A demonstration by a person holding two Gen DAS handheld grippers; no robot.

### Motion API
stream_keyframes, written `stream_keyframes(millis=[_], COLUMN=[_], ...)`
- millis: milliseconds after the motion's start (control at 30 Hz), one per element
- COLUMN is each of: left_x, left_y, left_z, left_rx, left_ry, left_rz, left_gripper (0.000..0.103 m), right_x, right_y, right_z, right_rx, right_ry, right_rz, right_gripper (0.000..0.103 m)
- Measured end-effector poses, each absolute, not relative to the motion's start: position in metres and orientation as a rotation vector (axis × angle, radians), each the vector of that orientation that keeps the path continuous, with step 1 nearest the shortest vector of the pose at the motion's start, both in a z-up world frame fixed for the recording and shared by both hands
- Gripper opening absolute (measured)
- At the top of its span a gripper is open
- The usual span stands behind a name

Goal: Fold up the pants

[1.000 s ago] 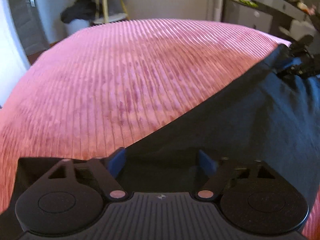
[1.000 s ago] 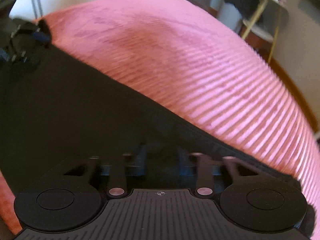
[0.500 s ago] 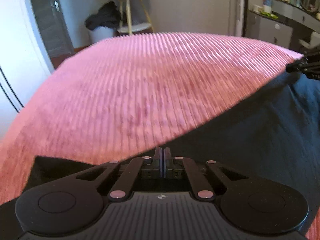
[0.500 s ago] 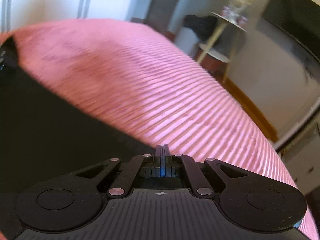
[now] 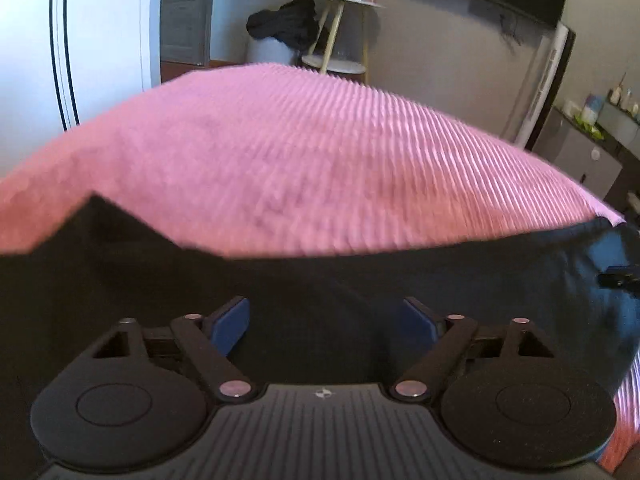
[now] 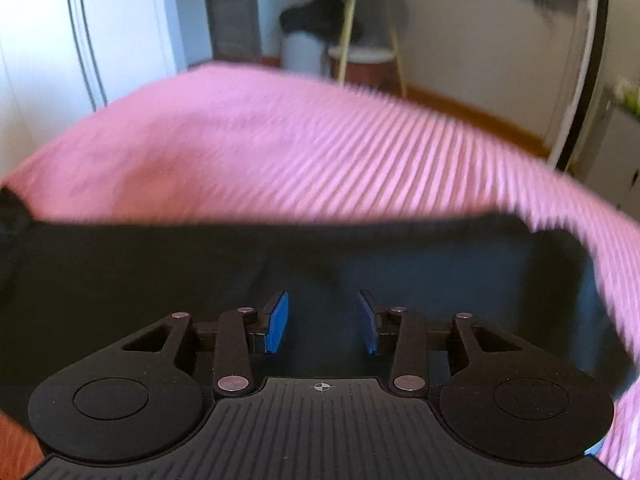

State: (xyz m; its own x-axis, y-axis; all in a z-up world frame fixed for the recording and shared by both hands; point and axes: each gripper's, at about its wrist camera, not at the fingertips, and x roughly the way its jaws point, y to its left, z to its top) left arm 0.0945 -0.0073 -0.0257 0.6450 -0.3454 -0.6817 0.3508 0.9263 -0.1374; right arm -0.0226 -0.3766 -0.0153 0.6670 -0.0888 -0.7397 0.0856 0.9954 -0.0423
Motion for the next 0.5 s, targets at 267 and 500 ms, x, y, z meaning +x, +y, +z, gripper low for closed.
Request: stream_keyframes(millis=[267,500], left_x=[0.102,0.076], left_y=[-0.019,0.023], left_z=[-0.028,-0.031], left_rx=[0.078,0.089], left_ry=[0.73,0.751], left_rz=[-0.117,-0.027], left_gripper=[0.072,0.09], right_x=[0.005,-0.022], right_y=[-0.388,-0.476], right_z=[-0.01,0.013], right_rx=[0.014,-0.031], right_ry=[0.652,0.6], right_rz=[-0.405,-0.65], right_gripper=[0.049,0.09])
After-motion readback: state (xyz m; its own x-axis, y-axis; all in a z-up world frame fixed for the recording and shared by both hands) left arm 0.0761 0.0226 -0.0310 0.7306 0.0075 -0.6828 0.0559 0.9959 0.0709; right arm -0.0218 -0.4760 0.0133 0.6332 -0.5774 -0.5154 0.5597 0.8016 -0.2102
